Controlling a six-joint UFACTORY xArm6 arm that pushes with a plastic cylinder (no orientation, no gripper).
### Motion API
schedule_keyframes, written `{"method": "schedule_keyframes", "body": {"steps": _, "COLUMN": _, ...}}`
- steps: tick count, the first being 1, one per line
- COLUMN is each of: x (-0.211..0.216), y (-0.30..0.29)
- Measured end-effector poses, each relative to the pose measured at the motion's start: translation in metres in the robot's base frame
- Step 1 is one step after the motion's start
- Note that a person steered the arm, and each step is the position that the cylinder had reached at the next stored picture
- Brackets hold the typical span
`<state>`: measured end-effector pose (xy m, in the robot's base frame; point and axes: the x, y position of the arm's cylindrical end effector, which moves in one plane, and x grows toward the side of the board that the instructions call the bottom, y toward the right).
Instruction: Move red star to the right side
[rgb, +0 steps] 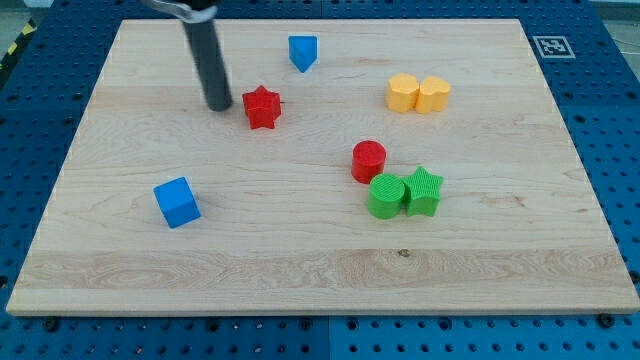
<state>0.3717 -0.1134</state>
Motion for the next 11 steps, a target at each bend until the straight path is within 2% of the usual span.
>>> {"method": "schedule_keyframes", "body": {"steps": 2, "x": 0.011, "y": 0.05}}
{"method": "schedule_keyframes", "body": {"steps": 4, "x": -0.007, "y": 0.065}}
{"method": "schedule_keyframes", "body": {"steps": 5, "x": -0.004, "y": 0.117}}
{"method": "schedule_keyframes", "body": {"steps": 6, "x": 0.002, "y": 0.129}}
{"method": "schedule_keyframes", "body": {"steps": 7, "x": -0.019, "y": 0.126}}
{"method": "schedule_keyframes", "body": {"steps": 8, "x": -0.007, "y": 0.131}}
{"method": "schedule_keyframes", "body": {"steps": 9, "x": -0.006, "y": 0.112}}
{"method": "schedule_keyframes", "body": {"steps": 11, "x": 0.035, "y": 0.122}}
